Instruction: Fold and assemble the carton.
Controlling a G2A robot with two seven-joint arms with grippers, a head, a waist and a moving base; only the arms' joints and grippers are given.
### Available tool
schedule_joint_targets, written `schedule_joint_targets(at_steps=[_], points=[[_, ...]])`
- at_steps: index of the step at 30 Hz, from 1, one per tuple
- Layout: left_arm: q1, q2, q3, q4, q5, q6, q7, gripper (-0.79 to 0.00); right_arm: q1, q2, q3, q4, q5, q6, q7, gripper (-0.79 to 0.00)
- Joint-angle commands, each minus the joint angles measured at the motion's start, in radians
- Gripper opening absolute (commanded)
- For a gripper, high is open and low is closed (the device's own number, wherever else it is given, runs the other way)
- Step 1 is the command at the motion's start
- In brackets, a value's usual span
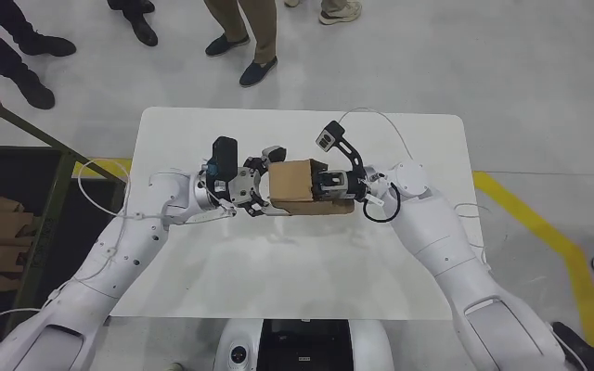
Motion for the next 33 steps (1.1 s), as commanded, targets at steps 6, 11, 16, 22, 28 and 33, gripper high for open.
schedule_joint_targets(at_steps=[6,11,16,22,28,33], points=[[0.017,0.000,-0.034,0.011,-0.015,0.000,0.042,0.000,-0.002,0.000,0.010,0.008,0.029,-0.003,0.005,-0.785],[0.041,0.004,-0.069,0.034,-0.028,0.000,0.063,0.000,-0.003,0.004,0.036,0.022,0.059,-0.012,0.015,-0.785],[0.053,0.008,-0.045,0.023,-0.019,0.000,0.016,0.000,-0.007,0.008,0.048,0.014,0.062,-0.010,0.022,-0.785],[0.025,0.003,-0.001,0.049,-0.065,0.000,-0.023,0.000,-0.015,0.007,0.052,-0.005,0.081,-0.009,0.024,-0.785],[0.003,-0.002,0.027,0.020,-0.041,0.000,-0.034,0.000,-0.028,0.005,0.042,-0.020,0.079,-0.010,0.010,-0.785],[-0.016,-0.008,0.043,0.020,-0.030,0.000,-0.030,0.000,-0.030,-0.001,0.026,-0.018,0.079,-0.008,-0.002,-0.785]])
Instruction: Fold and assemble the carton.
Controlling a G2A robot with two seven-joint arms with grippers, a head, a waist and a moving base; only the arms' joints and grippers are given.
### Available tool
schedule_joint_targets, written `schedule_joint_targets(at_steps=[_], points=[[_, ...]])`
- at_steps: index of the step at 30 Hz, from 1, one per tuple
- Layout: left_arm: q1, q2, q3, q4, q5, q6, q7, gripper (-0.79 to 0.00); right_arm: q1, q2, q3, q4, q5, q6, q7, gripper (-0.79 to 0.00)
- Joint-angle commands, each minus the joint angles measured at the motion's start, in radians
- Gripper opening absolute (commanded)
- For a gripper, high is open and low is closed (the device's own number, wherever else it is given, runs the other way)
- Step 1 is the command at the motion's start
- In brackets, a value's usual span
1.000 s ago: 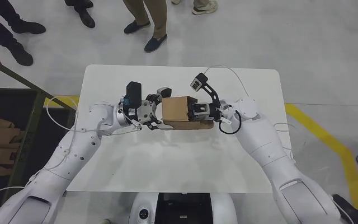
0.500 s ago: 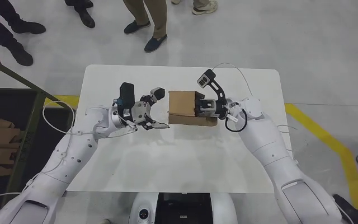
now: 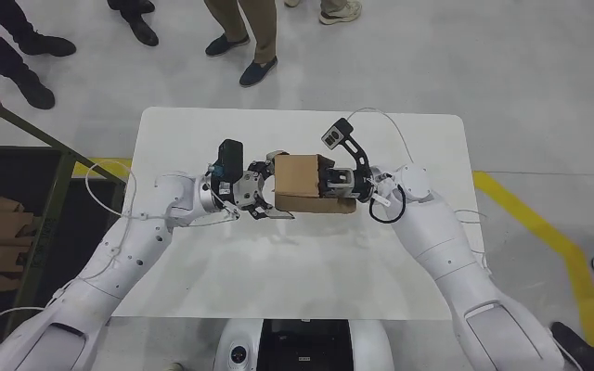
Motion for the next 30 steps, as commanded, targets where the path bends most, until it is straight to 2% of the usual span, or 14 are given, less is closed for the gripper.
schedule_joint_targets(at_steps=[1,15,30], points=[[-0.005,-0.002,0.005,0.002,0.005,0.000,0.001,0.000,0.000,-0.002,-0.004,0.002,0.002,0.000,-0.004,-0.785],[-0.036,-0.014,0.029,0.011,0.025,0.000,0.035,0.000,0.011,-0.016,-0.035,0.019,-0.007,-0.005,-0.025,-0.785],[-0.045,-0.011,0.034,0.018,0.028,0.000,0.061,0.000,0.030,-0.031,-0.072,0.027,-0.039,-0.006,-0.049,-0.785]])
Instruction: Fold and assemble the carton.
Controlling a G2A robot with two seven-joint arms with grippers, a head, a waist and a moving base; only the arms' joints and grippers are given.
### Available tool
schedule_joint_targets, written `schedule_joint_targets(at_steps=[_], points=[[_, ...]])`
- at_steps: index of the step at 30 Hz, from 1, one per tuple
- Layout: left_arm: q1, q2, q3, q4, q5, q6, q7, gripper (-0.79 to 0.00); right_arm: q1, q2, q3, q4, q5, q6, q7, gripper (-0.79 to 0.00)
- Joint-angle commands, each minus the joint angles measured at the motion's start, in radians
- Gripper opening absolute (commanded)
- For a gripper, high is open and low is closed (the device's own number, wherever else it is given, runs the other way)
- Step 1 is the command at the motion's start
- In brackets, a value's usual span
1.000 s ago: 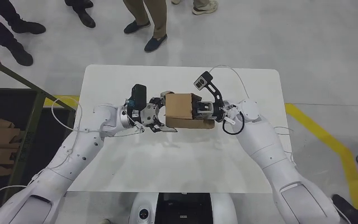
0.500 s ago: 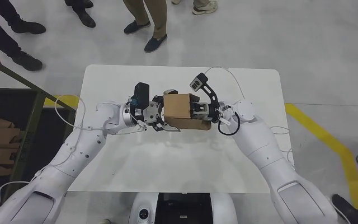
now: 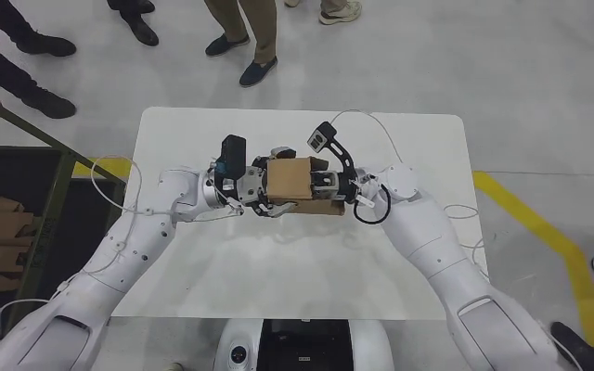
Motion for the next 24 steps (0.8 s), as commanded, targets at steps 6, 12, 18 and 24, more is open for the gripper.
schedule_joint_targets(at_steps=[6,12,18,24], points=[[-0.002,0.004,0.001,0.006,-0.003,0.000,0.005,0.000,0.008,-0.005,0.003,0.012,0.015,-0.008,0.000,-0.785],[0.006,0.011,-0.015,0.027,-0.017,0.000,0.012,0.000,0.008,0.007,0.045,0.028,0.017,-0.014,0.016,-0.785],[0.020,0.021,-0.034,0.024,-0.022,0.000,0.027,0.000,-0.011,0.009,0.063,0.015,0.064,-0.001,0.034,-0.785],[0.047,0.034,-0.075,0.023,-0.027,0.000,0.068,0.000,-0.012,0.006,0.073,0.022,0.110,-0.002,0.049,-0.785]])
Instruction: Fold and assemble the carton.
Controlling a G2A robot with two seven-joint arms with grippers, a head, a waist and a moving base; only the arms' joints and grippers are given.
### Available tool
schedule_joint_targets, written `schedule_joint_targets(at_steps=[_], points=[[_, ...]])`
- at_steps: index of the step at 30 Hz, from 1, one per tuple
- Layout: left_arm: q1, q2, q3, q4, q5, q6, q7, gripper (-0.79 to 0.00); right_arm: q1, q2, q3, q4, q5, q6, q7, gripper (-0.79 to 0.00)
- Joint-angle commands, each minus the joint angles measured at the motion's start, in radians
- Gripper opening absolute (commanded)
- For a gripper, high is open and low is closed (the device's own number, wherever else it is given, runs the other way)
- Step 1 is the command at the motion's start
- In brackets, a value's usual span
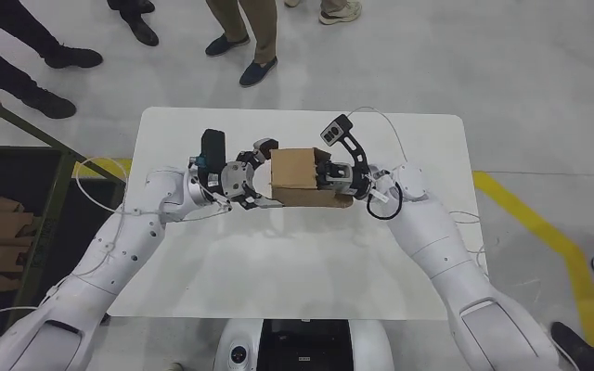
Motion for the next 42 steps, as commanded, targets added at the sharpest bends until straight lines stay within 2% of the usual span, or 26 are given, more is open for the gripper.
schedule_joint_targets(at_steps=[1,8,17,24,27,30,42], points=[[0.013,0.004,-0.018,0.004,-0.005,0.000,0.016,0.000,0.003,0.000,0.005,0.006,0.005,-0.001,0.007,-0.785],[0.037,0.015,-0.033,-0.016,-0.012,0.000,-0.003,0.000,0.012,0.005,0.019,0.016,-0.029,-0.009,0.007,-0.785],[-0.002,0.004,0.012,-0.042,-0.045,0.000,-0.073,0.000,0.018,0.005,-0.008,0.005,-0.135,-0.013,-0.028,-0.785],[-0.021,-0.003,0.024,-0.029,-0.057,0.000,-0.103,0.000,0.014,0.004,-0.024,-0.009,-0.177,-0.010,-0.047,-0.785],[-0.023,-0.005,0.021,-0.019,-0.052,0.000,-0.115,-0.074,0.012,0.003,-0.028,-0.014,-0.176,-0.008,-0.048,-0.785],[-0.020,-0.008,0.018,-0.015,-0.050,0.000,-0.119,-0.099,0.013,0.002,-0.030,-0.016,-0.172,-0.003,-0.047,-0.785],[-0.007,-0.017,0.000,-0.022,-0.036,0.000,-0.120,-0.129,0.025,0.003,-0.024,-0.011,-0.178,-0.002,-0.043,-0.785]])
